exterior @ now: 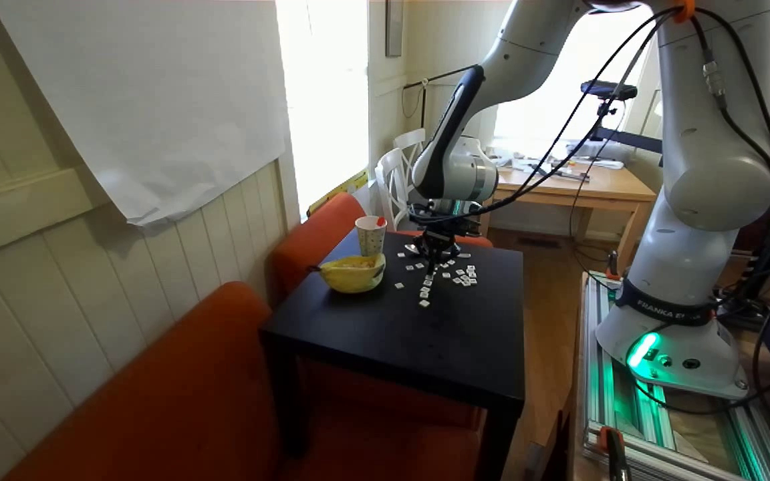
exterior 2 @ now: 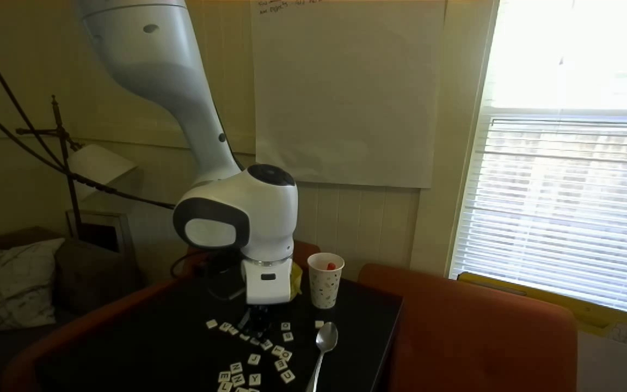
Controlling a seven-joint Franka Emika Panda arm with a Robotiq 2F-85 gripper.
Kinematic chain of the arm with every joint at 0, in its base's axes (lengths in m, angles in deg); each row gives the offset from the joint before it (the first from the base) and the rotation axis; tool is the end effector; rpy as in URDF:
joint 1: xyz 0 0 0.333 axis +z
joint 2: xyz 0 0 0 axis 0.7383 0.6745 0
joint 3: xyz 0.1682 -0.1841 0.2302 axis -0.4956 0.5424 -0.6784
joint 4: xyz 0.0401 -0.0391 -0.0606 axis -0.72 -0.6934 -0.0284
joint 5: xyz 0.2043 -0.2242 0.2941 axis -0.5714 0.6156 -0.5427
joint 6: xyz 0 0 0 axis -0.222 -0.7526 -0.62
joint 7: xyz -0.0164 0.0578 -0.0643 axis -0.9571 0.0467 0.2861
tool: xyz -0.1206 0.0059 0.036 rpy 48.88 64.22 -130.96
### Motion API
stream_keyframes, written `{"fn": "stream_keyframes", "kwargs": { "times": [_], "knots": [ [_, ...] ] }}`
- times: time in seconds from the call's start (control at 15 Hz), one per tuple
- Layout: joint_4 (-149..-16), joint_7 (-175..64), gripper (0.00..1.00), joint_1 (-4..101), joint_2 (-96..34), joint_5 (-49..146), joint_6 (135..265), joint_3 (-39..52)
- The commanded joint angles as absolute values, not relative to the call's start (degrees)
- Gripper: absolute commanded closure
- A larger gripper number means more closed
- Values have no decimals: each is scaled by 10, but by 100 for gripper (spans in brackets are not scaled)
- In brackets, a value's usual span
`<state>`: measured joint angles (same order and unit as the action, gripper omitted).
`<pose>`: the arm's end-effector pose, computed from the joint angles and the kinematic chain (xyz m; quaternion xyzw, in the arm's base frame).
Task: Move the letter E and T forward to spell the word VIOLET
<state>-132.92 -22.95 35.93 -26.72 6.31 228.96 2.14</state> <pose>0.4568 -0.1255 0.1199 -0.7234 0.6838 0.0175 0.0937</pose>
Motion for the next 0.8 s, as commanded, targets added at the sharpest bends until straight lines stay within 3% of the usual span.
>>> {"fn": "stream_keyframes", "kwargs": {
  "times": [0.0,0.47,0.73],
  "knots": [
    [-1329,-230,96,359,-267,63,2290,21],
    [-1329,-230,97,359,-267,63,2290,21],
    [-1366,-266,98,360,-342,70,2336,22]
  ]
}}
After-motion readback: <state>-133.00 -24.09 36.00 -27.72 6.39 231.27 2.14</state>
